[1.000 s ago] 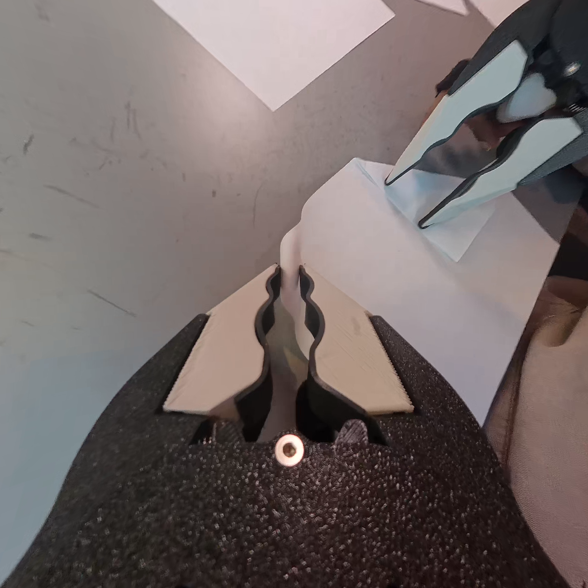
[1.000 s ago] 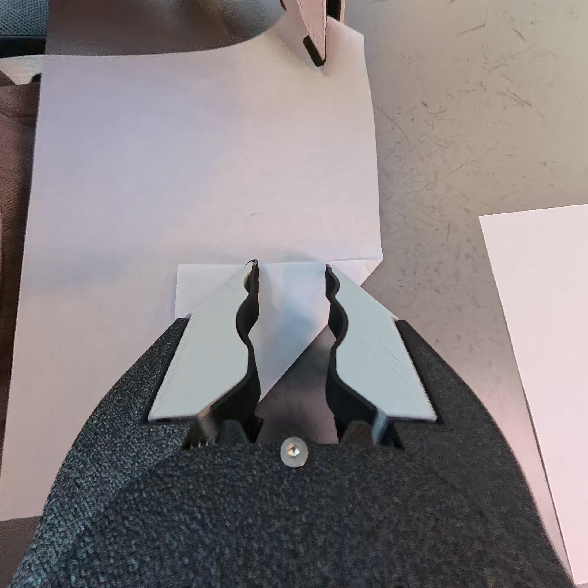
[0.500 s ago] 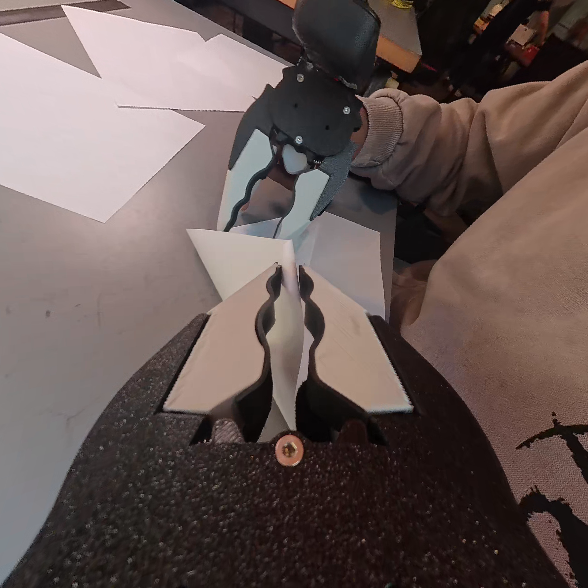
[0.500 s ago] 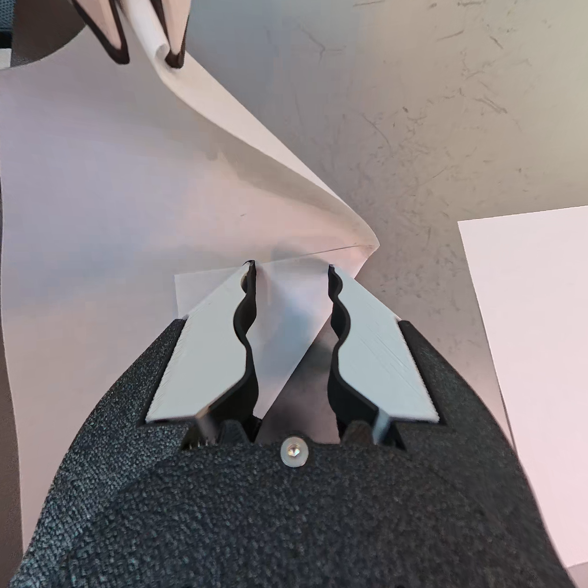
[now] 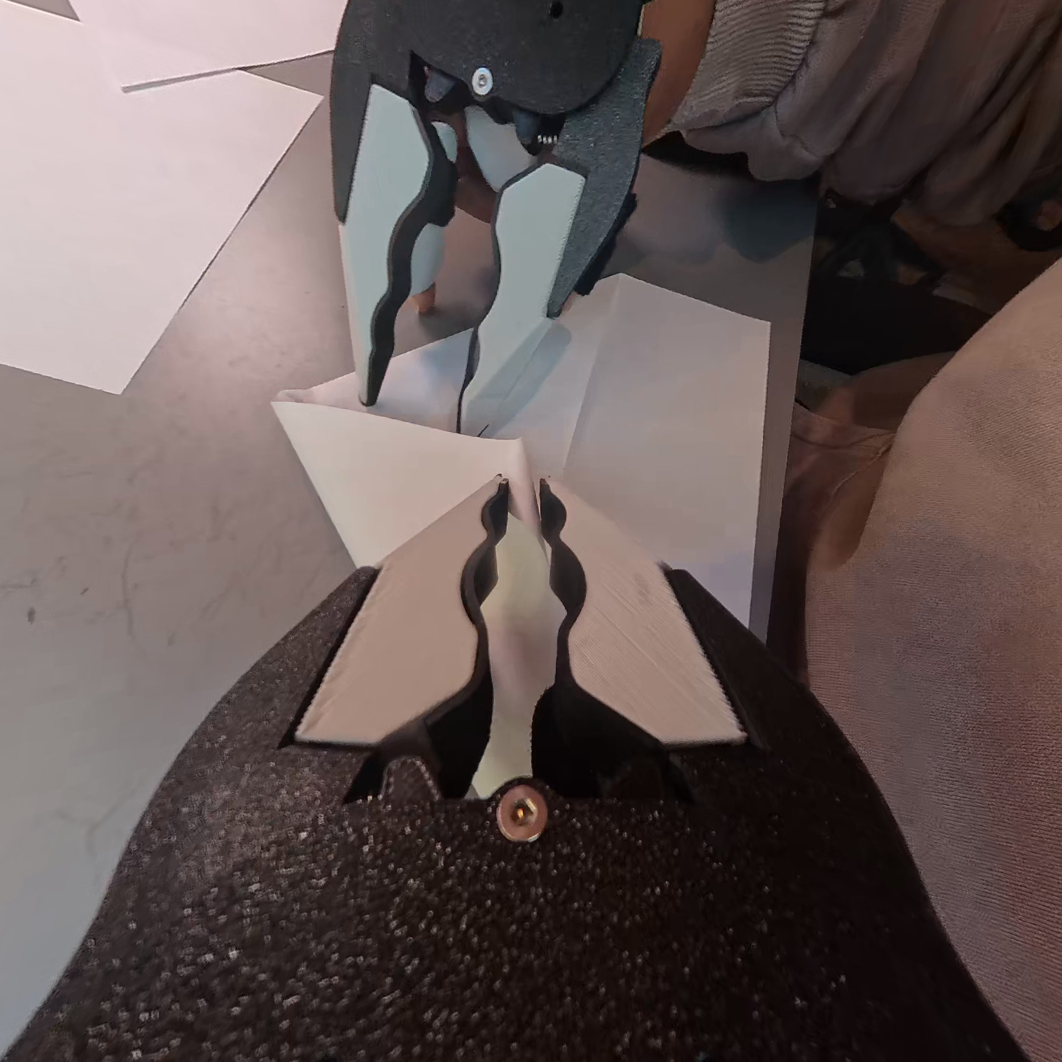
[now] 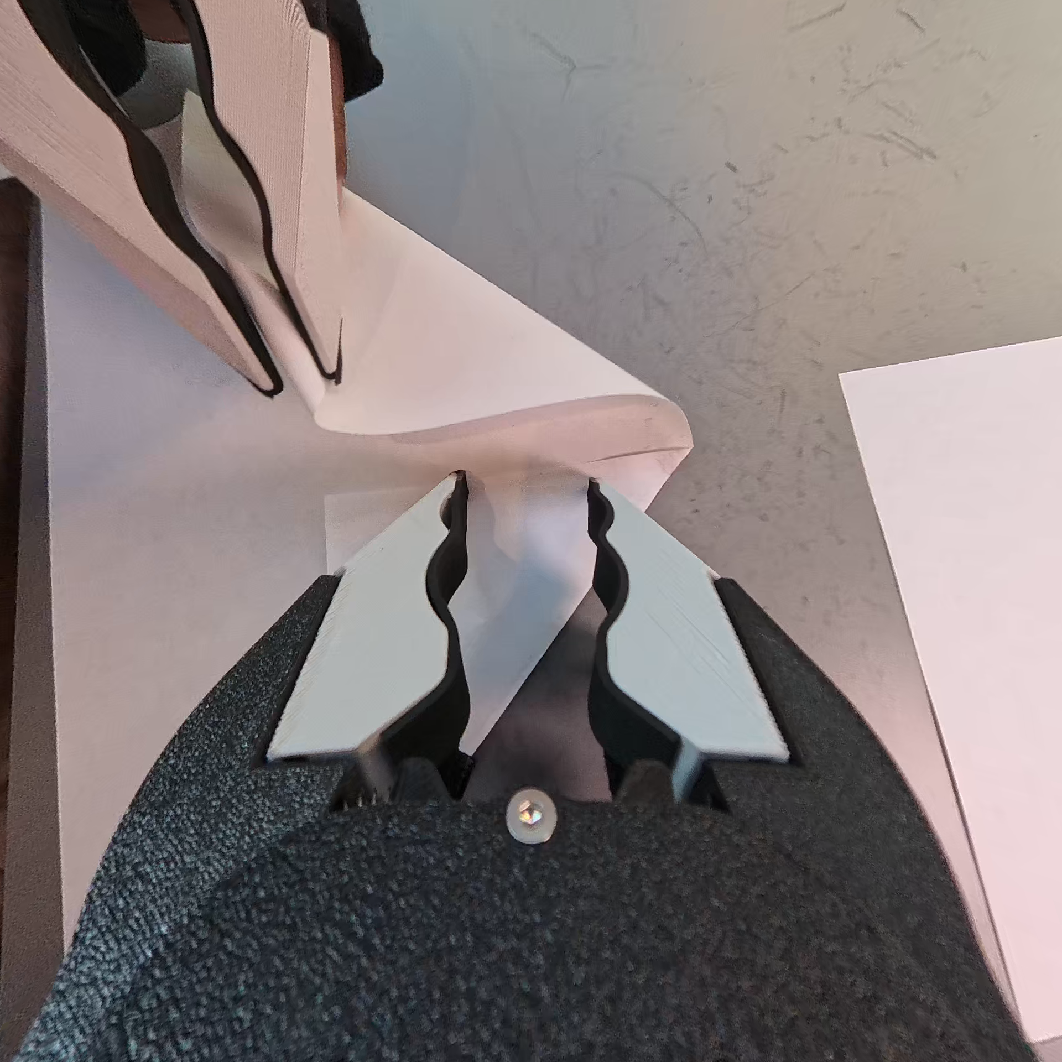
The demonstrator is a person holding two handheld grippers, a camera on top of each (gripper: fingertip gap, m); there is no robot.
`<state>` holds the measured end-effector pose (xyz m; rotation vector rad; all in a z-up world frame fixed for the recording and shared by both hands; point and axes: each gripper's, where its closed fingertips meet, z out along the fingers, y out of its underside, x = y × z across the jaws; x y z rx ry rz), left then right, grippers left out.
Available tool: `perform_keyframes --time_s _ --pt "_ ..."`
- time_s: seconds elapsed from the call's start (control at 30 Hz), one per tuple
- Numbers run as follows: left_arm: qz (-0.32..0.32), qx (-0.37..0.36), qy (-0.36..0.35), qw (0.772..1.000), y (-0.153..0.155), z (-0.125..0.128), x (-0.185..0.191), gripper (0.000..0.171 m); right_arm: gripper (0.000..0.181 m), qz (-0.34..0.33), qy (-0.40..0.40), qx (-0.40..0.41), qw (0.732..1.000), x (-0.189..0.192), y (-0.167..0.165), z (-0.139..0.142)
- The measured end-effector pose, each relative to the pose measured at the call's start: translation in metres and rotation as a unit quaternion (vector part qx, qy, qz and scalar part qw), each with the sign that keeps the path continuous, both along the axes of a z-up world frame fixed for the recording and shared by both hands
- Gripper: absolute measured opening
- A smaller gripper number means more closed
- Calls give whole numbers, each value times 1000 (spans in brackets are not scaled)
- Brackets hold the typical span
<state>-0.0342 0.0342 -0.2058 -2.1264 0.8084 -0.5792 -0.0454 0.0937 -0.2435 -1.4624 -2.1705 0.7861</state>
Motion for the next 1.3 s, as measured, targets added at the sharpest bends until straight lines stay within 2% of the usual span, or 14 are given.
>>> perform_keyframes --time_s 0.13,0.4,0.53,0.63,0.77,0.93,1.03,1.2,1.3 --pt "-16 -36 -23 999 -3 -6 11 7 41 6 -2 3 1000 0 0 0" --pt "-26 -74 2 997 -4 -23 14 4 42 9 -2 -17 1000 4 1 2" --pt "-31 -82 4 996 -4 -26 15 4 43 -3 9 -50 999 4 3 8" --pt "-32 -85 2 996 -4 -25 15 4 43 -18 35 -93 995 0 7 24" --pt "-30 -87 0 996 -3 -25 14 4 36 -58 51 -101 992 -13 21 30" --pt "-31 -87 -1 996 -3 -24 14 5 39 -74 10 -80 994 -19 24 8" --pt "-35 -89 -5 995 -4 -23 14 5 50 -68 -6 -63 996 -18 25 5" --pt "-43 -93 -5 995 -5 -26 15 5 52 -56 -25 -40 997 -18 24 2" --pt "-41 -93 -14 995 -5 -25 15 5 54 -66 -8 -33 997 -17 29 8"
